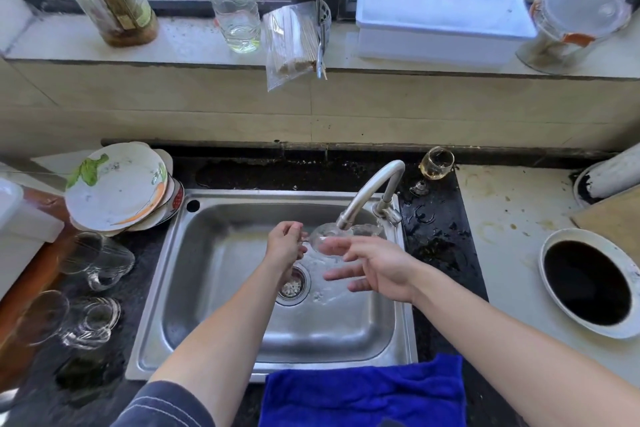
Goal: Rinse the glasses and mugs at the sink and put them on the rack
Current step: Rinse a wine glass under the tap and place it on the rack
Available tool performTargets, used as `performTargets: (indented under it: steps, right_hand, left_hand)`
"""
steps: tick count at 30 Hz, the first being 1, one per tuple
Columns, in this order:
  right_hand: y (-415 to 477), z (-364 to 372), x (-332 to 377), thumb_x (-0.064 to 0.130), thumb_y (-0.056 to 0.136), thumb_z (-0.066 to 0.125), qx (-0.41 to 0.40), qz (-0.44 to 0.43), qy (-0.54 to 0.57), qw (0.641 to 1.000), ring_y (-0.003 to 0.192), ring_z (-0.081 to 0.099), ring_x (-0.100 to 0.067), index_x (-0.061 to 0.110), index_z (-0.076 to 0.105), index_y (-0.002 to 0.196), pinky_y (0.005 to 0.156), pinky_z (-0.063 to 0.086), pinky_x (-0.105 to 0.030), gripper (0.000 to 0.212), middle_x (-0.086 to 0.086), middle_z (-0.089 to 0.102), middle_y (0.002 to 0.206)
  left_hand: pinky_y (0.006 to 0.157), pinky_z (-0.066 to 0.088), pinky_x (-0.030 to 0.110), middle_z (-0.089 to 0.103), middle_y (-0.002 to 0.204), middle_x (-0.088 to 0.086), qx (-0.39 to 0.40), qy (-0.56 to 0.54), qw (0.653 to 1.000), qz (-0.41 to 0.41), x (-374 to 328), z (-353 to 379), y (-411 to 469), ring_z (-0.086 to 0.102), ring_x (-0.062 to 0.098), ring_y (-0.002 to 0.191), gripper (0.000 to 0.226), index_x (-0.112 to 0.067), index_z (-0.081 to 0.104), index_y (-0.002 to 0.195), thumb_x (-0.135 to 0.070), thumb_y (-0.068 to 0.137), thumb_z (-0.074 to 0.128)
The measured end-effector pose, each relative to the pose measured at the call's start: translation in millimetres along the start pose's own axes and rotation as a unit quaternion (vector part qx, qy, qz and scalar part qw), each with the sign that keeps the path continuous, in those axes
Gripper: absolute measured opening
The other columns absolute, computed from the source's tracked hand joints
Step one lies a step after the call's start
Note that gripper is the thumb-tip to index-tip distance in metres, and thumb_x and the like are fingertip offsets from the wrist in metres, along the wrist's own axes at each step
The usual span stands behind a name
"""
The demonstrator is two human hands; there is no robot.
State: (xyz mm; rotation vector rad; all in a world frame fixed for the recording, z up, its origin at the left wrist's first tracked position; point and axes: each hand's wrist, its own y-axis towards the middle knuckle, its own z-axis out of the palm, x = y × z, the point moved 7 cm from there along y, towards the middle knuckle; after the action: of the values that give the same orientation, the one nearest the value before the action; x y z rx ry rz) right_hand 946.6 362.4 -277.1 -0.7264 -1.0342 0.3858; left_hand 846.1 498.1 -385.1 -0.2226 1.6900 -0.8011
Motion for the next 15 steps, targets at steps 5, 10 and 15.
performTargets:
  steps: [5,10,15]
  right_hand:
    - [4.7,3.3,6.7,-0.005,0.094,0.036,-0.027,-0.024,-0.017,0.999,0.097,0.071,-0.028,0.014,0.054,0.126,0.052,0.049,-0.024,0.041,-0.002,0.061,0.125]
    - [0.2,11.0,13.4,-0.003,0.088,0.042,-0.02,-0.082,-0.294,0.952,0.09,0.073,-0.023,0.022,0.058,0.127,0.059,0.049,-0.028,0.049,0.005,0.053,0.136]
    - [1.6,11.6,31.5,0.015,0.085,0.051,-0.032,-0.153,-0.659,0.736,0.113,0.058,-0.025,0.038,0.054,0.133,0.09,0.048,-0.037,0.053,0.005,0.052,0.141]
  left_hand:
    - [0.039,0.028,0.018,0.055,0.08,0.01,0.037,0.01,0.998,-0.058,13.4,6.7,-3.7,0.039,0.016,0.045,0.015,-0.006,0.055,0.099,-0.014,0.101,0.043]
    - [0.044,0.02,0.018,0.057,0.07,0.011,0.087,0.075,0.987,-0.109,25.0,3.9,-15.5,0.038,0.013,0.032,0.016,-0.008,0.056,0.083,-0.009,0.095,0.045]
    - [0.043,0.025,0.018,0.063,0.064,0.011,0.157,0.148,0.959,-0.185,42.2,3.7,-25.2,0.043,0.015,0.036,0.013,-0.008,0.06,0.085,-0.012,0.09,0.049]
